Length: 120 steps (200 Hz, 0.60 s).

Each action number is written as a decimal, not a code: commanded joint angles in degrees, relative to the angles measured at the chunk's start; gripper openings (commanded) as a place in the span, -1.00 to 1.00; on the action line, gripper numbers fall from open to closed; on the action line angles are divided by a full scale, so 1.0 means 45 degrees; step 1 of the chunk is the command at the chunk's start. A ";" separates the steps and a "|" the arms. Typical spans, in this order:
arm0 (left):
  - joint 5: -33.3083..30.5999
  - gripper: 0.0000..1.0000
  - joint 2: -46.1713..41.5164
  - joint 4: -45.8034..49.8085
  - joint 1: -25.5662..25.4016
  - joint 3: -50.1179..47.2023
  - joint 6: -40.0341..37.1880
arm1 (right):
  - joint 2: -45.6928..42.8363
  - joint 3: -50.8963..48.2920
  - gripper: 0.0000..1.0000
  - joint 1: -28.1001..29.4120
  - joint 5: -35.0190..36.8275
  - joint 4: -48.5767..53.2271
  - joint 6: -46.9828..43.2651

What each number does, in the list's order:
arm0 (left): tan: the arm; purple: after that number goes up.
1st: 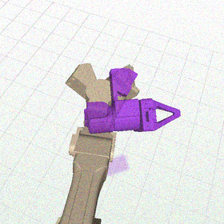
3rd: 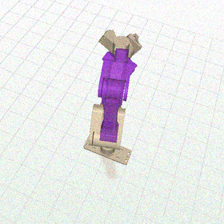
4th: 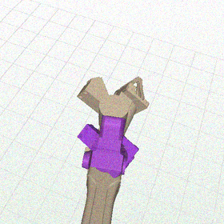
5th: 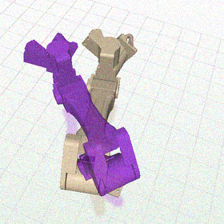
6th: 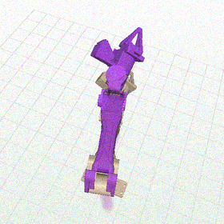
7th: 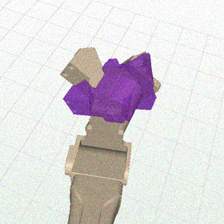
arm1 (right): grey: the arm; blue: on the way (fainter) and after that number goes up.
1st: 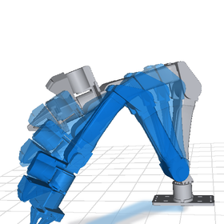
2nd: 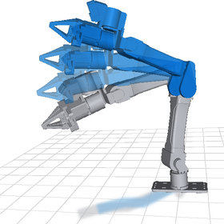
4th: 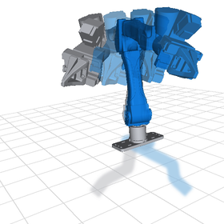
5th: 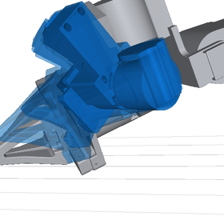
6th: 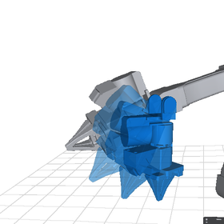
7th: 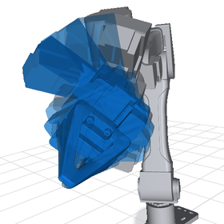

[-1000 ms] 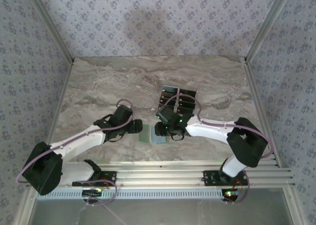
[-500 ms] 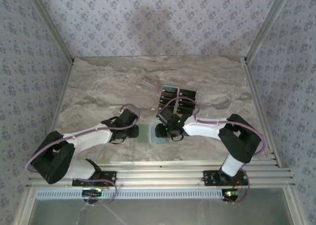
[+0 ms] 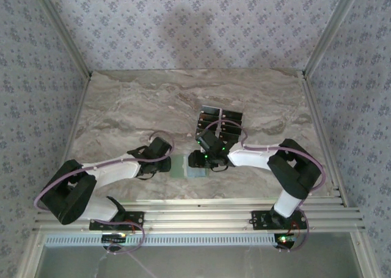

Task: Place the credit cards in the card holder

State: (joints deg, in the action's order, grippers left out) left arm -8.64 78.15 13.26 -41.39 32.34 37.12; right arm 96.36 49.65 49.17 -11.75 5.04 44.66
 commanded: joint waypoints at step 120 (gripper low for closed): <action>0.0422 -0.23 0.0282 -0.1422 -0.0141 -0.0794 0.0275 | 0.0791 0.1625 -0.08 0.0370 -0.1684 -0.0191 0.0502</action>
State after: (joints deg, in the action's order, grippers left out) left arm -9.08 77.89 11.49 -41.41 31.20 37.15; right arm 98.65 54.17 50.04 -17.96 2.74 46.11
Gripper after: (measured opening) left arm 0.382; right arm 0.460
